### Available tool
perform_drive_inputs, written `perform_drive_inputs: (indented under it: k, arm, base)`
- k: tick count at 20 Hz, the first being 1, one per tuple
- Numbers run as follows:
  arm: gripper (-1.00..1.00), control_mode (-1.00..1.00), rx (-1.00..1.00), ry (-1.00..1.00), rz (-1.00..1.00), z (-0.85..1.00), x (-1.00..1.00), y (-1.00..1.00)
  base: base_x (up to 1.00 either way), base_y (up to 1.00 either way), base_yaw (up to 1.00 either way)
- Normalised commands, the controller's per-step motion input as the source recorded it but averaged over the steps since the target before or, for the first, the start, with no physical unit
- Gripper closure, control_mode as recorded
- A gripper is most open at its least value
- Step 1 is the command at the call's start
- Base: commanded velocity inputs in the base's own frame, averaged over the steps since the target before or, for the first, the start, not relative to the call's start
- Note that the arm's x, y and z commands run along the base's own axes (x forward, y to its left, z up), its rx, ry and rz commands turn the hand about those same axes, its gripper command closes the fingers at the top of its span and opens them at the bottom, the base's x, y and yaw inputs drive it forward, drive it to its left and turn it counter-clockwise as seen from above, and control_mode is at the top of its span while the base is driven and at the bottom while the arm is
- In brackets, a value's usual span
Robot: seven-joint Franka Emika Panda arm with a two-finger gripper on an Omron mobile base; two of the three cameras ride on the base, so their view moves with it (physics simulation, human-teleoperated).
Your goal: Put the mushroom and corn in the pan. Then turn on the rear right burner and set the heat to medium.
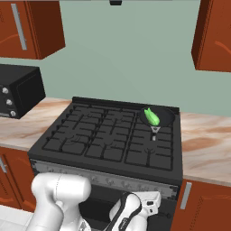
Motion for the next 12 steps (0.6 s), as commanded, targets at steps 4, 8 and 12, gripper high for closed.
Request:
perform_drive_inputs:
  k: [4,8,12]
  arm:
    - [1.0,-1.0,-0.22,0.0,0.0,0.0,0.0,0.0]
    - [1.0,-1.0,-0.25,0.0,-0.01,-0.07,0.0,0.0]
    - [1.0,-1.0,-0.28,0.0,-0.02,-0.05,0.0,0.0]
  base:
    - [0.0,0.0,0.0]
    - [0.0,0.0,0.0]
    - [0.0,0.0,0.0]
